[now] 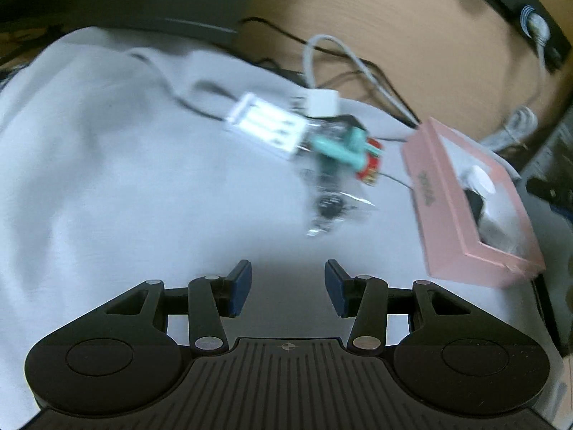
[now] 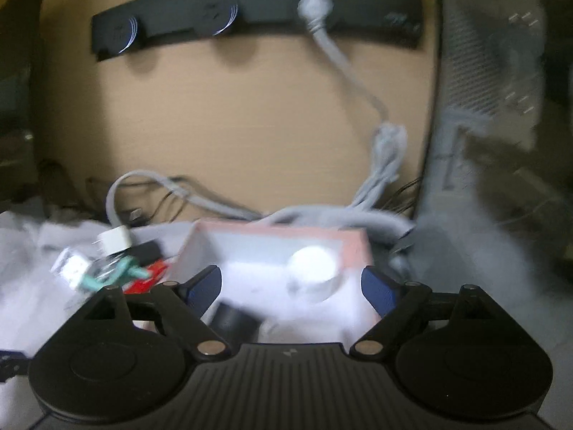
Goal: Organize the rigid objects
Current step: 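Lower the black cup into the pink box and open the left gripper, then grasp the white charger plug with the right gripper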
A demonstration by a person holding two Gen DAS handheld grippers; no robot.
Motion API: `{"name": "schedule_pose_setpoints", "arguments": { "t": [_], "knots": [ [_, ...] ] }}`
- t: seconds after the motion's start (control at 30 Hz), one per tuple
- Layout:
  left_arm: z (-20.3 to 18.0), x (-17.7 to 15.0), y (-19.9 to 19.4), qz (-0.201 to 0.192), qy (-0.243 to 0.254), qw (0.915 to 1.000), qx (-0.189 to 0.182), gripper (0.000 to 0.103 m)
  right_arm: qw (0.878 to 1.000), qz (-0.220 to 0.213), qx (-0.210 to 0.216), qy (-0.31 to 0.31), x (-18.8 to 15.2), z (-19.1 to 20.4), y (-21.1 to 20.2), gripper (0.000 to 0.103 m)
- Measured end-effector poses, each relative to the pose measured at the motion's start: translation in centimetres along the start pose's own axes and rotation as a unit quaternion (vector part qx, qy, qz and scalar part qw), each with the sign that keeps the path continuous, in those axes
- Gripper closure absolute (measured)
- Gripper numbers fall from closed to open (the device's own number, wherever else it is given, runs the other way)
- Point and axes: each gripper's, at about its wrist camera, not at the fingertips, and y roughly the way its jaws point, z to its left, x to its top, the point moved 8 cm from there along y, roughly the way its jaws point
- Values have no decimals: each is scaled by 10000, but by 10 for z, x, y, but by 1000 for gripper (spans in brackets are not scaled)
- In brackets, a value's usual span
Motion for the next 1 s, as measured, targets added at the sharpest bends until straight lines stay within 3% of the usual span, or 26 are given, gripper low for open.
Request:
{"name": "schedule_pose_setpoints", "arguments": {
  "t": [0.2, 0.33, 0.43, 0.53, 0.67, 0.83, 1.0],
  "knots": [
    [11, 2, -15, -234, -174, 9995, 130, 54, 9961, 244, 735, -427, -4, 60, 9, 17],
    [20, -3, -19, -224, -380, 9990, 116, 54, 9921, 389, 995, -663, -5, 104, 15, 17],
    [29, -6, -20, -212, -586, 9978, 209, 54, 9832, 528, 1609, -679, -22, 149, 8, 17],
    [36, -9, -23, -169, -703, 9969, 298, 54, 9751, 483, 1824, -1168, -36, 187, 5, 17],
    [42, -16, -31, -107, -799, 9963, 296, 54, 9704, 415, 1860, -1485, -36, 202, 19, 17],
    [42, -26, -46, -175, -901, 9955, 236, 54, 9747, 422, 1613, -1491, -3, 206, 69, 17],
    [46, -39, -57, -171, -905, 9955, 215, 54, 9771, 1102, 1443, -1112, 23, 222, 147, 17]
  ]
}}
